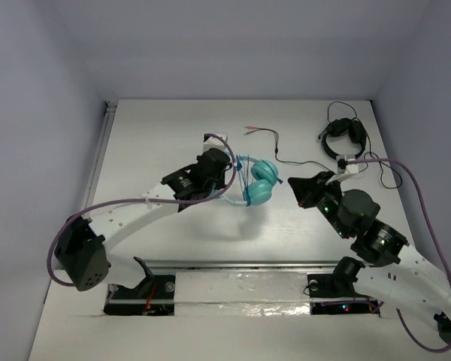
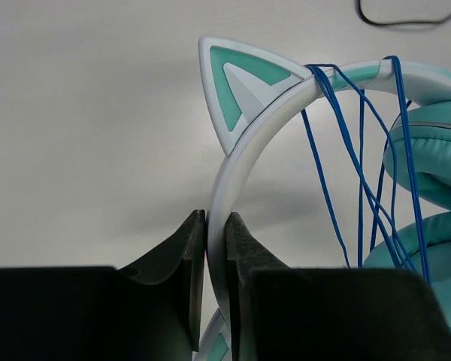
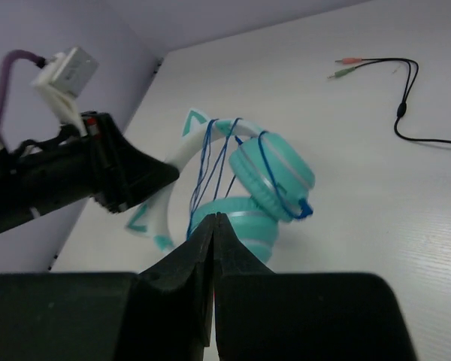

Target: Wrap the headphones

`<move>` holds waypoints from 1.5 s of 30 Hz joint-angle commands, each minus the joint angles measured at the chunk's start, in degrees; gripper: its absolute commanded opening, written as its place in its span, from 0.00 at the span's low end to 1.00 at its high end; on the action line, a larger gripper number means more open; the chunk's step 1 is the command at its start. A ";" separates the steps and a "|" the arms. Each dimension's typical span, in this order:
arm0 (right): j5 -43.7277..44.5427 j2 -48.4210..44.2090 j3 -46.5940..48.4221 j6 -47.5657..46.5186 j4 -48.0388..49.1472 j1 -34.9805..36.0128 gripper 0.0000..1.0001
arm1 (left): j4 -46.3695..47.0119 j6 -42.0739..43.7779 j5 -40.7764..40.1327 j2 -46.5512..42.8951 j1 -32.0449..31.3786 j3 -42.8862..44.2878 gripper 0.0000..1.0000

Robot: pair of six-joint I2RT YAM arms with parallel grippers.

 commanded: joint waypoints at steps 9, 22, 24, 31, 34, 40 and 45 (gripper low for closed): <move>-1.27 -5.67 -6.45 5.53 1.51 -0.12 0.05 | 20.13 -1.32 -2.53 13.22 9.37 -0.48 0.00; -3.64 -3.47 -8.91 6.33 4.59 -0.12 0.18 | 24.79 -2.29 -1.64 19.20 16.49 -5.93 0.13; -3.30 -3.56 -8.48 6.06 4.24 -0.12 0.24 | 24.79 -2.90 -2.00 18.50 16.49 -6.54 0.18; 1.53 -5.49 -5.58 5.88 1.52 -0.12 1.00 | 22.25 -5.80 -4.02 6.84 16.49 -11.02 0.41; 2.68 -6.19 -4.35 5.36 0.55 -0.12 1.00 | 21.45 -6.24 -4.19 0.42 16.49 -12.17 0.47; 1.63 -7.34 -0.40 7.46 -2.17 -0.12 1.00 | 18.29 -7.12 -1.48 -12.32 16.49 -13.05 0.71; 1.62 -4.88 8.65 8.52 -11.47 -0.12 1.00 | 15.31 -5.98 4.76 -23.58 15.96 -12.08 0.81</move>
